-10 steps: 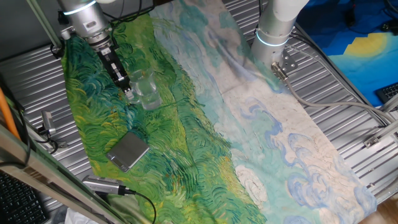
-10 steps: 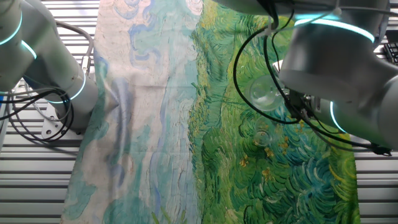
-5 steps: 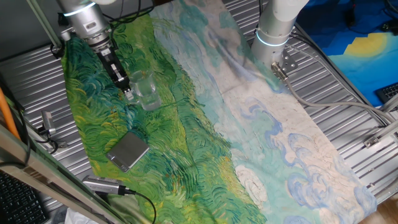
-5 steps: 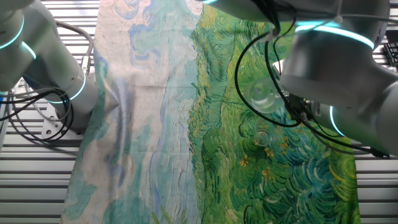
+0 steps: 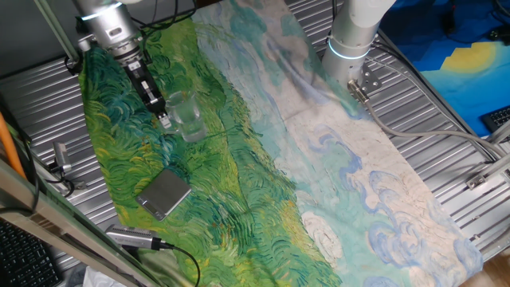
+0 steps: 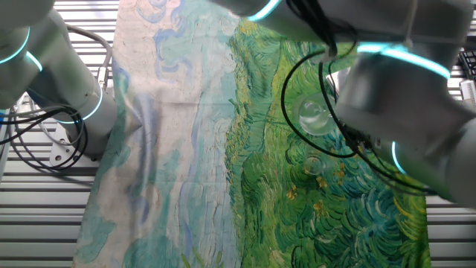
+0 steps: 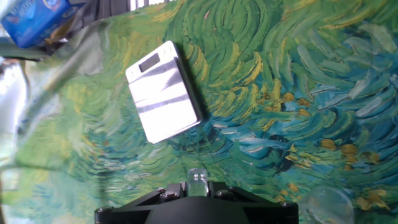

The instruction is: Pour the water from one cup into another empty cup

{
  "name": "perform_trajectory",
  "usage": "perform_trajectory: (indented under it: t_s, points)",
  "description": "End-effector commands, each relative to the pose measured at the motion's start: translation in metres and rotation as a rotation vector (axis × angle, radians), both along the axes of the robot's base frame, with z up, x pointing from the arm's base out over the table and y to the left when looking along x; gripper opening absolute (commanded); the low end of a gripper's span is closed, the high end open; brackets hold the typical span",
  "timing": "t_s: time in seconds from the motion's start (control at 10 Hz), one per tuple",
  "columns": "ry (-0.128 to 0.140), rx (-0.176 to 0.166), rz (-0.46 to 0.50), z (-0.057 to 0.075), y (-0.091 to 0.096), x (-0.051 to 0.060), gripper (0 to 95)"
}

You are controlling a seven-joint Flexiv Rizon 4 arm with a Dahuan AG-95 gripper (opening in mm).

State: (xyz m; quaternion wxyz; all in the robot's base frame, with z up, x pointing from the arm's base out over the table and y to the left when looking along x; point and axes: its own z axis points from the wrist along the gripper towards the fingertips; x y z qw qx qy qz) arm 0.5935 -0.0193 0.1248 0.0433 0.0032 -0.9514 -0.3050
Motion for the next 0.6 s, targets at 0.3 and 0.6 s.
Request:
perform_trajectory:
  t_s: [0.3,0.6]
  points:
    - [0.003,0.018,-0.004,0.0001,0.0006,-0.0003,0.0]
    - [0.004,0.022,-0.003,0.0001,0.0006,-0.0003,0.0]
